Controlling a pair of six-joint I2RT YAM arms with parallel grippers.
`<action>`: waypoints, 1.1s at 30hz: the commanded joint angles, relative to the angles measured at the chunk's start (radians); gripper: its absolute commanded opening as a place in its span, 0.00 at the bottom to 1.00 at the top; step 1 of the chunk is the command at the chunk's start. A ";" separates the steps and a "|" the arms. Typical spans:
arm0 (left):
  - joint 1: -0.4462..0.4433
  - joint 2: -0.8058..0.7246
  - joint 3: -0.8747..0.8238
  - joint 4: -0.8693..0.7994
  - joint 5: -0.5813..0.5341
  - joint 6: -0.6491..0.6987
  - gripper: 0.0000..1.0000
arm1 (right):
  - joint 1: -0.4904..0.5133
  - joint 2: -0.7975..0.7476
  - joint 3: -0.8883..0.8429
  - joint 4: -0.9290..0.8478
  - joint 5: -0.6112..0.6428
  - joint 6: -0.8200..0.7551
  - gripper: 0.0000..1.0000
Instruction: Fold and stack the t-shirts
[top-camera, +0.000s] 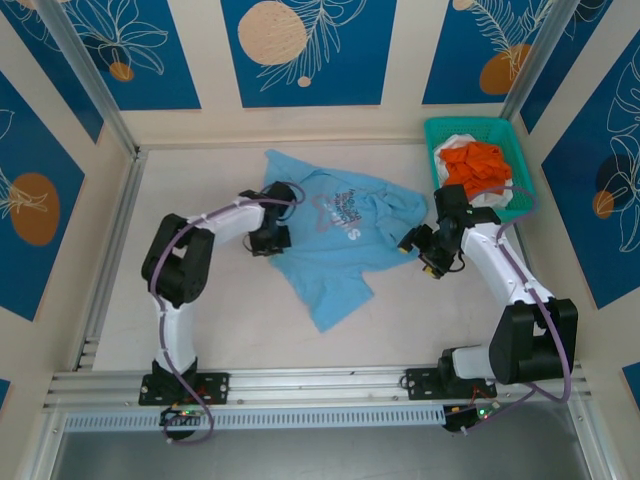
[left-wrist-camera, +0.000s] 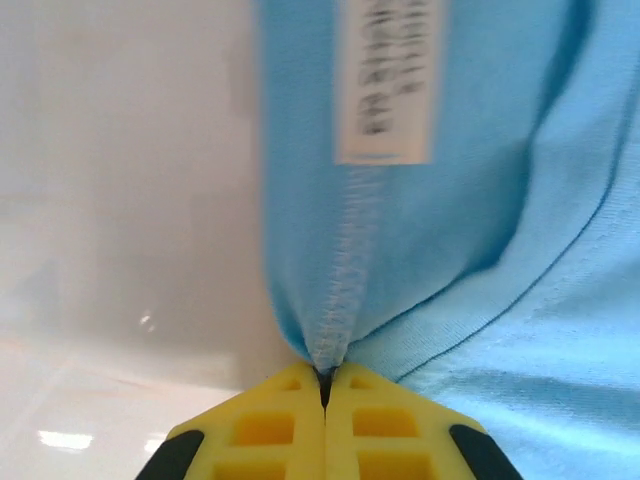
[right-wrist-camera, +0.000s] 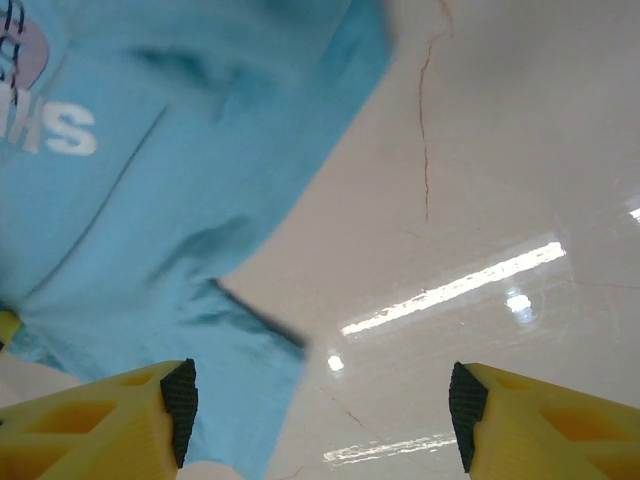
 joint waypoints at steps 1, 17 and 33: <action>0.167 -0.072 -0.031 -0.097 -0.124 0.076 0.00 | -0.004 0.026 0.029 0.008 -0.022 0.006 0.70; 0.329 -0.269 -0.041 -0.150 0.103 0.089 0.69 | 0.295 0.425 0.342 0.086 -0.135 0.104 0.69; 0.190 -0.625 -0.659 -0.066 0.136 -0.127 0.66 | 0.372 0.964 0.837 -0.073 0.030 0.027 0.41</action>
